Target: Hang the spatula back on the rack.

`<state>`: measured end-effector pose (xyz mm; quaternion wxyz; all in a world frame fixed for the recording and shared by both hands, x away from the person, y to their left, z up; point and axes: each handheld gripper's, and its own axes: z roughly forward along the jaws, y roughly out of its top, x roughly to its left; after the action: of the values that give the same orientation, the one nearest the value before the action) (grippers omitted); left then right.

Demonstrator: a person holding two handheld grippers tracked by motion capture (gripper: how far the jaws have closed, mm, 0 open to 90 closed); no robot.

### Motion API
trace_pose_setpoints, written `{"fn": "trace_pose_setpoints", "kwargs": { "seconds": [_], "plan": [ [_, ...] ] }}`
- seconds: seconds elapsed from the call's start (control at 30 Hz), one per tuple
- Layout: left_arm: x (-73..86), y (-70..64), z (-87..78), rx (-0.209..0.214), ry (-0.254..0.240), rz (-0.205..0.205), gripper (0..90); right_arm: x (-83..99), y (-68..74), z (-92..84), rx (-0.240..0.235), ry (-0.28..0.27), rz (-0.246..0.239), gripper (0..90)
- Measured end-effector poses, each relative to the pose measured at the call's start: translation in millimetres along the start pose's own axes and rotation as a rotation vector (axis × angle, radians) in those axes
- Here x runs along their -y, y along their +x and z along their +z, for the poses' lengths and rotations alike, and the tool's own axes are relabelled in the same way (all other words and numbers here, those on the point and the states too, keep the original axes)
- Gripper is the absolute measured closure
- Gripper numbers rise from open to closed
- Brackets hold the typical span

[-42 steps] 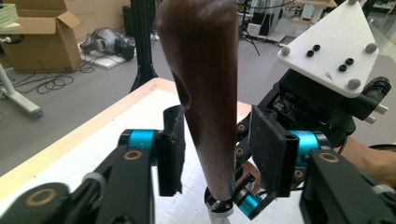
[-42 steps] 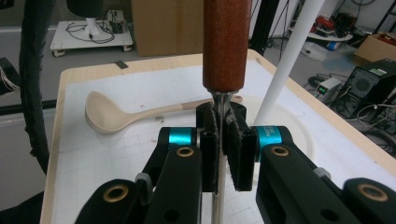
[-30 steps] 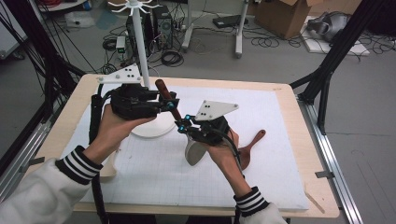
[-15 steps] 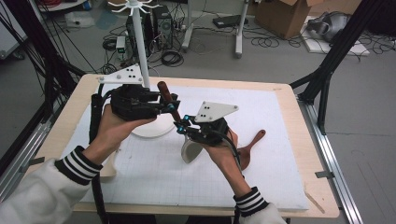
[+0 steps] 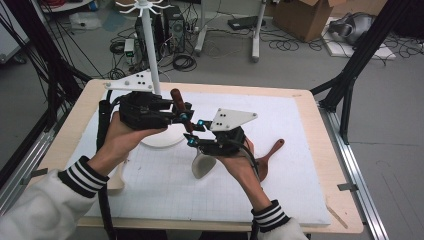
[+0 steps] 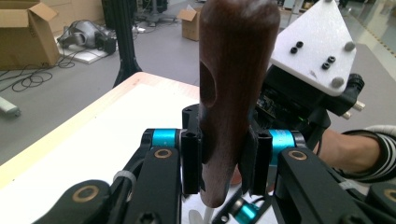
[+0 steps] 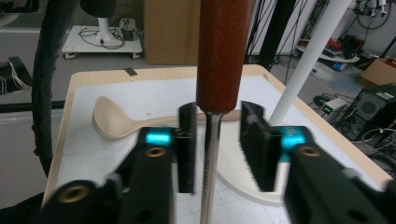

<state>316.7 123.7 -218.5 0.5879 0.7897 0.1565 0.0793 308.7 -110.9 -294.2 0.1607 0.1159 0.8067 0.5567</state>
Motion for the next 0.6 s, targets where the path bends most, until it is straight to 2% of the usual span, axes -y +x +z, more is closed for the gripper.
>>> {"fn": "trace_pose_setpoints", "kwargs": {
  "seconds": [0.13,0.27,0.4,0.6],
  "plan": [
    [0.2,0.7,-2.1,0.009,-0.001,0.013,73.1,0.0,-1.9,-1.2,-0.016,0.002,0.028,43.9],
    [0.3,1.3,-3.8,0.04,0.006,0.032,73.1,-0.9,-4.4,-1.7,-0.056,-0.01,0.048,28.9],
    [0.1,1.1,-4.6,0.073,0.016,0.06,73.1,-3.3,-6.4,-4.0,-0.107,-0.026,0.049,21.2],
    [-0.6,-0.8,-3.7,0.139,0.036,0.112,73.1,-9.1,-7.4,-8.1,-0.178,-0.036,0.017,19.6]
  ]
}}
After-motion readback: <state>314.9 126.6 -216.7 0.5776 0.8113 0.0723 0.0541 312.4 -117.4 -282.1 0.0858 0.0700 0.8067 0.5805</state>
